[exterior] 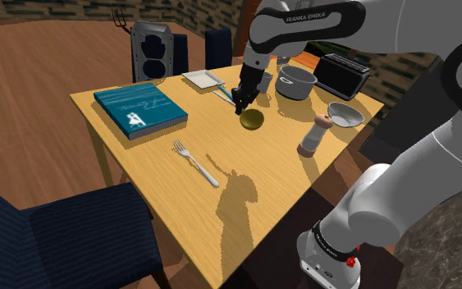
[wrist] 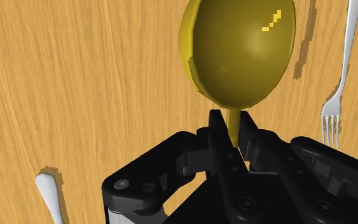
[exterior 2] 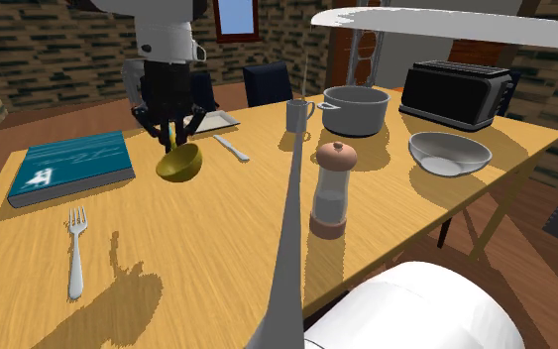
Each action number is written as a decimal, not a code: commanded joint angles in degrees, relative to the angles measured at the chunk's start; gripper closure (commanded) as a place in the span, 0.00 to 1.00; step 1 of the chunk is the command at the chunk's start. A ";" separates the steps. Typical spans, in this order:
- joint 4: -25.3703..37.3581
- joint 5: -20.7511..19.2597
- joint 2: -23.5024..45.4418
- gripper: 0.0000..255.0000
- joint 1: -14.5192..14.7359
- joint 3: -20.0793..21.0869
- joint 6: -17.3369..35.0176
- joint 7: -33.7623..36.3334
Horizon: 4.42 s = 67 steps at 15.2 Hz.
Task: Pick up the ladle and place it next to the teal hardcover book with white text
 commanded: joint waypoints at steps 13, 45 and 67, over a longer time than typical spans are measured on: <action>6.07 2.77 5.94 1.00 8.90 10.28 2.70 17.91; 12.83 2.08 23.61 1.00 16.84 16.86 15.94 30.60; 15.40 1.95 21.02 0.00 16.20 16.51 10.70 30.52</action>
